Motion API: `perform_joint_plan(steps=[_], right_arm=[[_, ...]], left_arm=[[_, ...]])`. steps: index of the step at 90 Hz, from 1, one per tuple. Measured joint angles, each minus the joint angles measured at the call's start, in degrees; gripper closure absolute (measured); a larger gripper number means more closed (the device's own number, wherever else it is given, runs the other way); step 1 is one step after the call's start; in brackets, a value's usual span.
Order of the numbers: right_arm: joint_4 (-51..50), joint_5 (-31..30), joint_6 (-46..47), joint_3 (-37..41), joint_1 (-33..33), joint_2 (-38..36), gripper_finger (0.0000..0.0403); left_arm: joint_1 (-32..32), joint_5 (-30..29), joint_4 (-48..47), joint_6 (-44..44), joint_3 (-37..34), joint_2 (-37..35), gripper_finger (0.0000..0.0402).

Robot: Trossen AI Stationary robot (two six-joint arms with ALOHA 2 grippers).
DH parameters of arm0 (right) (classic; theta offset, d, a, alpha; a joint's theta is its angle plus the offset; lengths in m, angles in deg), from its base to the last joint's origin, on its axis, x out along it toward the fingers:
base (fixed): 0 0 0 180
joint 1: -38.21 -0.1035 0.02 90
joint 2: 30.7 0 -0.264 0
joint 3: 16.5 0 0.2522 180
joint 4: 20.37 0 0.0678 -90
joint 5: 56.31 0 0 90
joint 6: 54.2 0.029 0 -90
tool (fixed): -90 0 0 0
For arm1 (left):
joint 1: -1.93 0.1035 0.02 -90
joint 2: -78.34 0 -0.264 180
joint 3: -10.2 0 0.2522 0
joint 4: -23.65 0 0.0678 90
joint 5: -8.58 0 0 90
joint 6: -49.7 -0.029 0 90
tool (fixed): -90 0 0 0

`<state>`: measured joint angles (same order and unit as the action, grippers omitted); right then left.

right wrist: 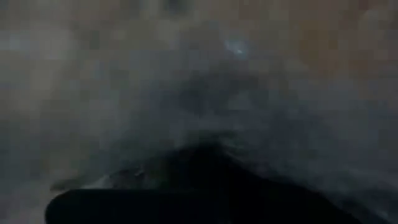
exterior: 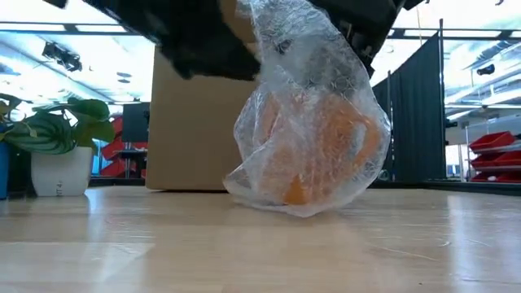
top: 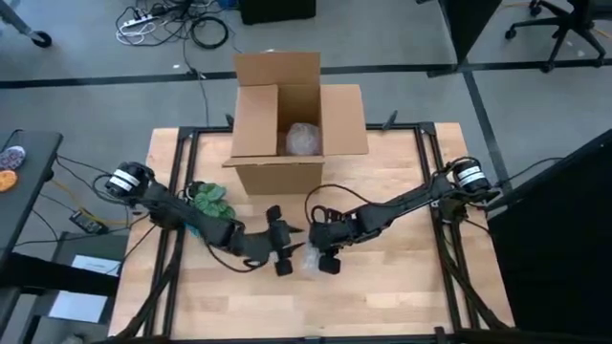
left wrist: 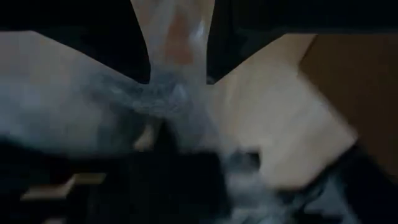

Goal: Wrap mug
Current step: Wrap the orange mug with the bubble wrap

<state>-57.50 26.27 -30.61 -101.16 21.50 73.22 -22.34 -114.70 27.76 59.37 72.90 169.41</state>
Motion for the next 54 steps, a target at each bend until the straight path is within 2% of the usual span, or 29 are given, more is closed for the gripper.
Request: perform_joint_plan(steps=[10, 29, 54], right_arm=[[0.23, 0.17, -0.15, 0.02, -0.04, -0.20, 0.0403], [0.80, 1.39, -0.23, 0.02, -0.15, -0.44, 0.0401], [-1.14, 0.53, 0.26, 0.04, -0.36, -4.54, 0.0363]], left_arm=[[1.28, 4.84, 8.75, -3.52, 0.02, 2.38, 0.0259], [3.24, 11.66, 15.06, -2.95, 0.04, 7.97, 0.0259], [3.65, 13.32, 14.14, -1.50, 0.10, 9.70, 0.0259]])
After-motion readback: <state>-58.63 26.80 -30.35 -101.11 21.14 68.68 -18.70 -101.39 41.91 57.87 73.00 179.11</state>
